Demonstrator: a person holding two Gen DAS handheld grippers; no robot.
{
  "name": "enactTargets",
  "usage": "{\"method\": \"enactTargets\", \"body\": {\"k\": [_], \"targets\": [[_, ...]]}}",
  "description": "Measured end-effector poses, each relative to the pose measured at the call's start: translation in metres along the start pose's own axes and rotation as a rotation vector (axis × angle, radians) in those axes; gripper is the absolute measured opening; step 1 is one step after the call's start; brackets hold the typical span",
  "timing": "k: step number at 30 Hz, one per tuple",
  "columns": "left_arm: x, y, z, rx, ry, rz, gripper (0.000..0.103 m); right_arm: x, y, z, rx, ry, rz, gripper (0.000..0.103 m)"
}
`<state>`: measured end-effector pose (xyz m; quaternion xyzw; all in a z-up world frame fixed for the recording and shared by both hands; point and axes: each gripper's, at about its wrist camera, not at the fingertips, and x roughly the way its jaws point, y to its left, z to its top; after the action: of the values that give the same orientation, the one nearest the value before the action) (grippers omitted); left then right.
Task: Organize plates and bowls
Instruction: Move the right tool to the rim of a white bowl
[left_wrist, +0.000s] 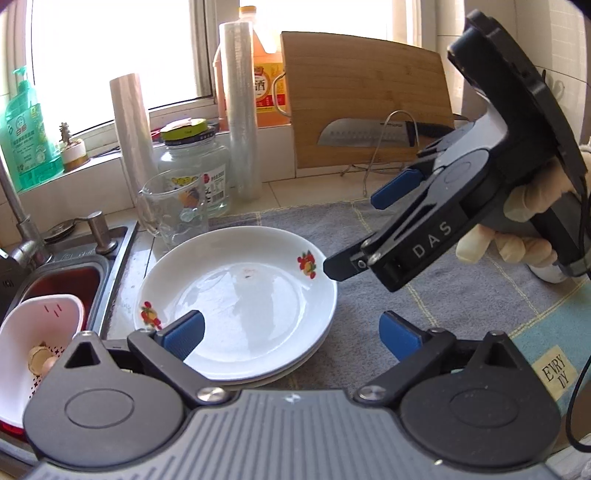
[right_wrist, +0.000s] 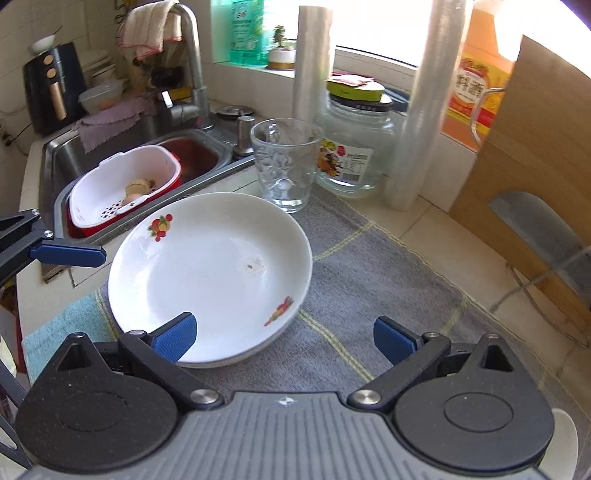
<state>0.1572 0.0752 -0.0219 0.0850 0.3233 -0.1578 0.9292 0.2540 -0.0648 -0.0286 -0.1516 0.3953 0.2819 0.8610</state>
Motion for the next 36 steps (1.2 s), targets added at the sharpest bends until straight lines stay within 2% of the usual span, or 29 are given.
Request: {"method": "enactTargets", "body": {"k": [8,11,19,28,36], "targets": [[0.014,-0.025,0.015,0.109,-0.033,-0.119,0.101,-0.042,-0.022,-0.039,0.148,-0.052,-0.192,0.103],[0.021,-0.039,0.019,0.139,-0.030,-0.183,0.101,-0.058,-0.036,-0.057,0.201,-0.058,-0.241,0.103],[0.041,-0.084,0.031,0.196,-0.042,-0.274,0.101,-0.100,-0.078,-0.099,0.278,-0.059,-0.358,0.103],[0.072,-0.133,0.044,0.228,-0.042,-0.296,0.101,-0.112,-0.134,-0.121,0.296,-0.060,-0.332,0.103],[0.105,-0.176,0.058,0.237,-0.085,-0.307,0.101,-0.102,-0.190,-0.125,0.265,-0.024,-0.217,0.103]]}}
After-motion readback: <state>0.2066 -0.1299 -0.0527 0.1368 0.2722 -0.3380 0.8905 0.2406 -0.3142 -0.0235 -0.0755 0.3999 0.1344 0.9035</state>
